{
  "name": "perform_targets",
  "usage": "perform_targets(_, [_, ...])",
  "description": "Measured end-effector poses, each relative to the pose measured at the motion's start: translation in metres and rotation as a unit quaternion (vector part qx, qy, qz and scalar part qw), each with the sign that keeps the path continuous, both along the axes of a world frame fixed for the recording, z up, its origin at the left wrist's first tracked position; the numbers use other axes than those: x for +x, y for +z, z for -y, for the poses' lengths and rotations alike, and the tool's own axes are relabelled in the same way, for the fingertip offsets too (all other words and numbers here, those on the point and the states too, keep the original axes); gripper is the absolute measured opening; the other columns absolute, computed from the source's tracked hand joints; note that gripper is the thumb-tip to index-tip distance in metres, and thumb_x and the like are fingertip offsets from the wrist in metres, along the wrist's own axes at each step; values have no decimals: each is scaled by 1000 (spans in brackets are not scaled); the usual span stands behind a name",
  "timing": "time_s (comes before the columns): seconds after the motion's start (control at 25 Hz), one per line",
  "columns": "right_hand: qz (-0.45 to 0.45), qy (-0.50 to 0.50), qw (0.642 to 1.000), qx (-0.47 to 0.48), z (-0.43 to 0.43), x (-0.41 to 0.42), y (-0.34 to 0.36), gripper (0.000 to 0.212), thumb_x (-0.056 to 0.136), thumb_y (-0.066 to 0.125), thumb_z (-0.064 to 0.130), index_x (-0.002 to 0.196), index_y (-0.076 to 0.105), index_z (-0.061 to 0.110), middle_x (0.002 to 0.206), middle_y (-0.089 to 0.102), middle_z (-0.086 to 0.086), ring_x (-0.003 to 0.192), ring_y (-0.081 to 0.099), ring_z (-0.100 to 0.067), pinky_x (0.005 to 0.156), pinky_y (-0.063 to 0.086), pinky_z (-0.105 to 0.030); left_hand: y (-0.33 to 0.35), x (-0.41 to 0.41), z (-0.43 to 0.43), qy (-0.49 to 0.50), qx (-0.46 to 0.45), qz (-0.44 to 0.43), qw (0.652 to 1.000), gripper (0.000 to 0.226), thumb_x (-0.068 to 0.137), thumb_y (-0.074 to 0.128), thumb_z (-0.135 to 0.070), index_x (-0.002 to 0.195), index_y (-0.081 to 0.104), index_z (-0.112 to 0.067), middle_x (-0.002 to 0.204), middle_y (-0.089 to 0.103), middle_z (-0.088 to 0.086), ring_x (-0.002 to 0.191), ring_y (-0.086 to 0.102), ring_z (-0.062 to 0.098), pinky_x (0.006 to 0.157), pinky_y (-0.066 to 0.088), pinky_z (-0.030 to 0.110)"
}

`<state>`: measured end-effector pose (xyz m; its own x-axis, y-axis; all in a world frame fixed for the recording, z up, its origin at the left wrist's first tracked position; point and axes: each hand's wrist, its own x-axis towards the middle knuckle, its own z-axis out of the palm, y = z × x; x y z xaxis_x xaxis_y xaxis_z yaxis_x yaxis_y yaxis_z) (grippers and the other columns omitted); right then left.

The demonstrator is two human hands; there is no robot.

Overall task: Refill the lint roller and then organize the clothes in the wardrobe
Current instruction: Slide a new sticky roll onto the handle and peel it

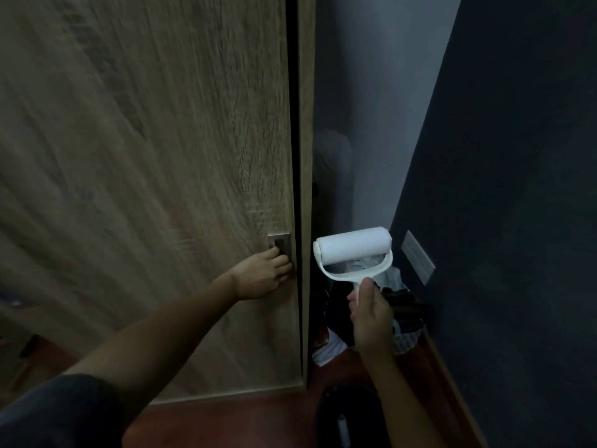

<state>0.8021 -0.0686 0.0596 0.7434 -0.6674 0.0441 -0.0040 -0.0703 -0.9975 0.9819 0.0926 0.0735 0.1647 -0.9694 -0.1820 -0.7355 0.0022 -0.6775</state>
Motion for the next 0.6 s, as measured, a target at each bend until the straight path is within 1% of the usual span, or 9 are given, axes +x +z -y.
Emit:
perform_targets(0.08, [-4,4,1000,-1,-4,8,2,54,78,30,64,61,53,18,54,52,2,50,49,-4,55,40,-26,-4,3,-7,0,3,0,1000,23,82,53,-24,81,74,-15,84,69,0,80,59,19,77,39,33])
perform_targets(0.16, [-9,16,1000,-8,-14,16,5,50,81,29,57,61,53,18,55,54,2,50,50,-3,56,40,-25,-4,3,-19,30,5,7,1000,33,86,42,-19,76,73,-14,80,69,2,76,59,20,73,35,33])
perform_targets(0.2, [-11,23,1000,-9,-19,18,6,50,81,29,57,61,53,18,56,54,2,51,51,-3,57,41,-25,-3,3,-26,51,12,9,999,35,86,40,-18,74,72,-13,78,68,2,75,59,20,72,34,33])
perform_targets(0.32, [0,54,998,-11,-41,28,9,58,73,27,67,62,54,17,55,53,3,52,51,-4,56,41,-25,0,5,-64,93,24,4,995,33,87,43,-19,76,73,-13,82,70,2,77,59,20,75,33,33])
perform_targets(0.4, [10,79,997,-17,-59,35,11,58,74,27,67,63,54,16,54,51,5,50,49,-2,54,40,-22,1,8,-96,105,26,-4,994,27,84,49,-21,81,74,-13,88,71,2,80,60,20,78,35,33])
perform_targets(0.44, [15,91,996,-14,-69,39,13,56,77,29,65,63,54,16,52,50,6,48,48,-1,53,39,-21,5,9,-113,133,36,-12,990,27,83,50,-22,82,75,-14,90,71,1,81,61,19,79,38,32])
perform_targets(0.52, [24,112,993,-7,-88,49,13,54,79,31,63,62,53,18,48,48,7,46,46,0,52,38,-21,4,13,-144,154,29,-12,988,32,83,44,-22,79,75,-16,90,71,0,81,61,19,79,41,32])
perform_targets(0.56, [28,126,992,-7,-100,55,14,54,78,32,68,61,53,21,47,47,8,46,44,-2,52,38,-23,3,14,-162,150,18,-14,988,34,83,42,-22,76,75,-16,88,70,0,79,60,19,78,39,33])
perform_targets(0.6, [30,140,990,-7,-111,61,14,57,75,33,73,60,53,22,46,46,8,48,43,-5,52,37,-26,9,15,-180,181,31,-23,983,34,84,42,-21,75,75,-16,87,70,0,78,59,19,78,37,33])
